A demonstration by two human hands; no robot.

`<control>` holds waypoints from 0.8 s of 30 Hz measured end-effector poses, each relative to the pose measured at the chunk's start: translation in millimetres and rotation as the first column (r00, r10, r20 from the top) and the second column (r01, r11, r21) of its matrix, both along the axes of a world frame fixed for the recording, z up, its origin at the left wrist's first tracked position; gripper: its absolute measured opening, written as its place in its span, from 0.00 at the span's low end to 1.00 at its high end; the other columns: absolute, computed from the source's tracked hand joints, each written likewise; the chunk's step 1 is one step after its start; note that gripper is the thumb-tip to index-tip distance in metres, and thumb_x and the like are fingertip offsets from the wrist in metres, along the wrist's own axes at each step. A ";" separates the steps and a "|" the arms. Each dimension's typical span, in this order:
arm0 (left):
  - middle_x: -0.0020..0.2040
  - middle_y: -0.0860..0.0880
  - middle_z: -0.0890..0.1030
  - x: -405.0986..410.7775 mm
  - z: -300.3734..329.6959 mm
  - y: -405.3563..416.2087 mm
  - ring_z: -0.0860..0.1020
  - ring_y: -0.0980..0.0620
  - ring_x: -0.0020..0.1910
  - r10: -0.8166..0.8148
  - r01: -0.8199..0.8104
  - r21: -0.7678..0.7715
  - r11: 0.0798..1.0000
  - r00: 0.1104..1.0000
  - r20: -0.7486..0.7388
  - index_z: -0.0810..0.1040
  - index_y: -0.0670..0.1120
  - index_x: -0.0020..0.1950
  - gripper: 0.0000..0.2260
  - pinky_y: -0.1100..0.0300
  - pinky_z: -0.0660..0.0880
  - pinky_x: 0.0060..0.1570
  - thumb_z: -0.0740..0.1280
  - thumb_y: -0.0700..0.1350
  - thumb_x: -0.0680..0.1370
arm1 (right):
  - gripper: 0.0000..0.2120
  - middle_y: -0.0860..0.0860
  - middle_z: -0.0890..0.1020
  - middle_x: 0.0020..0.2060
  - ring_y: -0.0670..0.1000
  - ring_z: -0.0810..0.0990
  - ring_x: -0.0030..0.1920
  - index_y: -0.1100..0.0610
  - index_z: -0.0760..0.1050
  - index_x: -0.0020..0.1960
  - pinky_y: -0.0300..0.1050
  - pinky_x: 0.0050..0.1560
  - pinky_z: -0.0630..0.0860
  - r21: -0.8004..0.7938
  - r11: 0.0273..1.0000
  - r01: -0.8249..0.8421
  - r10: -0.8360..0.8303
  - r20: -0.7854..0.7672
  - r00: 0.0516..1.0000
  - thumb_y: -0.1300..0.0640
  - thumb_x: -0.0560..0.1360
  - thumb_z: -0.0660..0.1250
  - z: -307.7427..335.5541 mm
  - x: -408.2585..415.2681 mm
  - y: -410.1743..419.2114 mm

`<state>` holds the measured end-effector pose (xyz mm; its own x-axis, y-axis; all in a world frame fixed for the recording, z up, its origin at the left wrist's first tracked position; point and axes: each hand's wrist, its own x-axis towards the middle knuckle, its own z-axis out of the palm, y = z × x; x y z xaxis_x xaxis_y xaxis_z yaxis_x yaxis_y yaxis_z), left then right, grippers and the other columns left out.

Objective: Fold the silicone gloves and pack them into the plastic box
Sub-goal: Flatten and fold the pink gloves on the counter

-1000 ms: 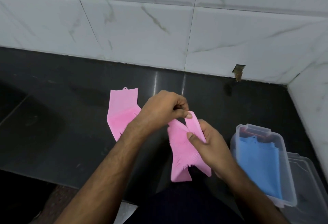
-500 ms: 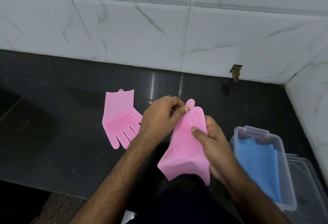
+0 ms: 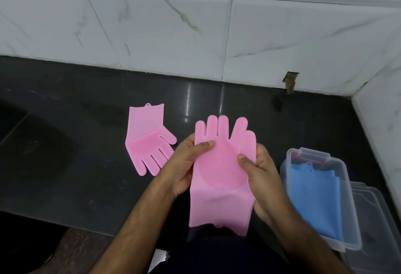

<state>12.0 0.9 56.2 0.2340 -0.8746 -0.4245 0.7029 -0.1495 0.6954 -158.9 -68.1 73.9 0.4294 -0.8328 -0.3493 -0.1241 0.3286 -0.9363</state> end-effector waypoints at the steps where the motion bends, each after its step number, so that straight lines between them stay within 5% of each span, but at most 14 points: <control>1: 0.66 0.36 0.82 0.7 -2.0 0.3 0.83 0.38 0.61 -0.006 0.004 0.015 1.000 0.997 0.076 0.79 0.43 0.69 0.19 0.43 0.81 0.58 0.74 0.39 0.78 | 0.10 0.41 0.83 0.49 0.48 0.83 0.51 0.37 0.74 0.53 0.46 0.46 0.83 0.015 1.000 -0.001 0.001 -0.028 1.000 0.54 0.82 0.65 -3.1 -0.1 -1.0; 5: 0.57 0.47 0.87 0.1 -6.5 -5.2 0.86 0.44 0.56 0.005 -0.056 0.142 0.988 0.942 0.337 0.82 0.51 0.62 0.14 0.47 0.84 0.52 0.74 0.40 0.78 | 0.09 0.42 0.79 0.53 0.48 0.81 0.54 0.37 0.70 0.55 0.46 0.48 0.82 -0.052 0.998 -0.037 0.028 -0.159 0.987 0.52 0.82 0.65 -16.5 4.6 -8.7; 8: 0.61 0.49 0.85 3.6 -8.2 -17.5 0.86 0.50 0.52 0.034 -0.140 0.181 0.973 0.869 0.494 0.78 0.51 0.64 0.15 0.54 0.83 0.50 0.75 0.46 0.79 | 0.13 0.38 0.77 0.54 0.48 0.80 0.57 0.41 0.67 0.64 0.46 0.50 0.79 -0.194 0.980 -0.045 -0.007 -0.259 0.966 0.51 0.82 0.64 -26.1 11.8 -21.2; 11: 0.68 0.50 0.77 9.4 -18.9 -25.1 0.78 0.51 0.61 -0.089 -0.233 0.318 0.919 0.663 0.743 0.66 0.47 0.78 0.30 0.56 0.76 0.59 0.73 0.52 0.80 | 0.29 0.48 0.70 0.73 0.53 0.72 0.71 0.51 0.57 0.79 0.53 0.70 0.72 -0.287 0.941 -0.176 0.040 -0.425 0.904 0.51 0.82 0.65 -35.6 15.0 -31.5; 13: 0.67 0.50 0.75 9.3 -29.6 -22.3 0.76 0.50 0.64 -0.099 -0.242 0.327 0.913 0.647 0.756 0.62 0.46 0.81 0.34 0.56 0.75 0.62 0.73 0.54 0.80 | 0.32 0.53 0.61 0.79 0.55 0.65 0.77 0.56 0.55 0.81 0.47 0.74 0.64 -0.374 0.890 -0.262 0.034 -0.519 0.854 0.52 0.82 0.65 -42.3 14.9 -32.7; 16: 0.61 0.53 0.75 2.7 -42.1 -11.5 0.78 0.55 0.56 -0.162 -0.201 0.383 0.901 0.665 0.729 0.65 0.47 0.79 0.32 0.60 0.75 0.53 0.73 0.55 0.79 | 0.29 0.54 0.57 0.80 0.56 0.62 0.79 0.55 0.60 0.79 0.52 0.76 0.65 -0.401 0.802 -0.443 0.095 -0.646 0.758 0.53 0.81 0.66 -52.2 14.8 -26.3; 19: 0.57 0.52 0.77 -7.1 -53.9 -2.2 0.80 0.54 0.54 -0.245 -0.175 0.452 0.875 0.645 0.724 0.67 0.44 0.76 0.30 0.51 0.82 0.54 0.72 0.55 0.80 | 0.25 0.54 0.58 0.81 0.57 0.61 0.78 0.52 0.65 0.78 0.53 0.75 0.63 -0.370 0.696 -0.615 0.164 -0.753 0.638 0.51 0.82 0.64 -61.0 15.5 -17.3; 24: 0.57 0.48 0.78 -21.2 -46.9 6.9 0.81 0.53 0.53 -0.139 -0.127 0.449 0.884 0.847 0.513 0.63 0.44 0.78 0.33 0.48 0.86 0.38 0.68 0.61 0.81 | 0.21 0.55 0.62 0.80 0.55 0.61 0.79 0.54 0.69 0.76 0.52 0.76 0.61 -0.291 0.641 -0.711 0.252 -0.795 0.552 0.48 0.85 0.55 -71.4 16.5 -12.4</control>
<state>-9.2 7.8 9.3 0.5287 -0.6166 -0.5833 0.2550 -0.5401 0.8020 -142.4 -80.5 2.5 0.6767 -0.6789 -0.2850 -0.7103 -0.5000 -0.4955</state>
